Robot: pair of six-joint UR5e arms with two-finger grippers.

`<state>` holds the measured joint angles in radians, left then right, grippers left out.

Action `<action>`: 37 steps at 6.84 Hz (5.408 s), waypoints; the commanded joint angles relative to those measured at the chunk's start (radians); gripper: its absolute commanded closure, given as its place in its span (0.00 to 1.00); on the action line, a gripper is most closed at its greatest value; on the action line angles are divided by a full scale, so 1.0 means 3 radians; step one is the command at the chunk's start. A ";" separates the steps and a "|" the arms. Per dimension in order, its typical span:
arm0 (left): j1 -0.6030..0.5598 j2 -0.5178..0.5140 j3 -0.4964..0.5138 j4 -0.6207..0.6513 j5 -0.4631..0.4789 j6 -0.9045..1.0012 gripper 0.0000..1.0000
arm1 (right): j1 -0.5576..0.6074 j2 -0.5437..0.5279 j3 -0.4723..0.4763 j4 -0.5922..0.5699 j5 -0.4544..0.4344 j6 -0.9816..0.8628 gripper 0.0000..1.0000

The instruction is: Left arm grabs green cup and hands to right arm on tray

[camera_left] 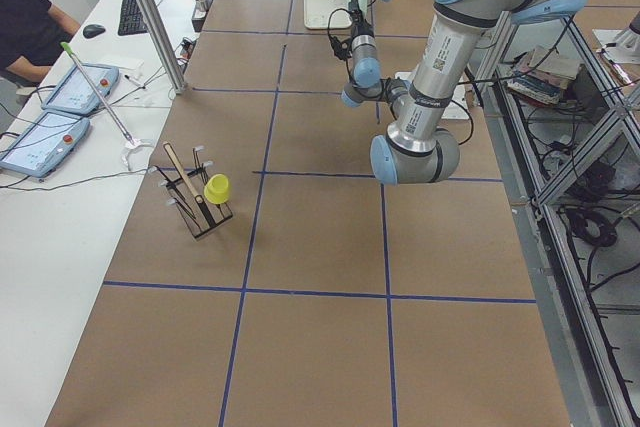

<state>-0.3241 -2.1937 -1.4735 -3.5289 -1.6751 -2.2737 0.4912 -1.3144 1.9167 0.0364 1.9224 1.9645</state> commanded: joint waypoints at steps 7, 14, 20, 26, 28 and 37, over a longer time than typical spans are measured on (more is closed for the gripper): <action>-0.0166 0.0345 -0.0073 0.0186 0.0455 0.0027 0.00 | 0.0004 -0.0016 0.0074 0.0017 0.0019 -0.0008 1.00; -0.0984 0.0430 -0.0283 0.1461 0.0141 0.0214 0.00 | 0.0932 -0.0404 0.0013 -0.0848 0.0045 -0.0054 1.00; -0.1185 0.0471 -0.1667 0.6061 -0.0496 0.3069 0.00 | 0.1926 -0.1261 0.0104 -0.2884 0.0761 -0.2574 1.00; -0.1343 0.0715 -0.2327 0.7294 -0.0501 0.4255 0.00 | 0.1513 -0.1147 0.0351 -0.5321 0.0725 -0.4738 1.00; -0.1328 0.0767 -0.2380 0.7294 -0.0506 0.4230 0.00 | 0.1395 -0.1075 0.0116 -0.5286 0.0634 -0.4738 0.99; -0.1323 0.0767 -0.2370 0.7294 -0.0501 0.4219 0.00 | 0.1364 -0.0942 -0.0202 -0.5270 0.0526 -0.4713 0.60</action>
<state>-0.7202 -1.9635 -2.1839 -1.3407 -1.8266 -1.0078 0.9010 -1.5976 1.8614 -1.5448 2.0803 0.5484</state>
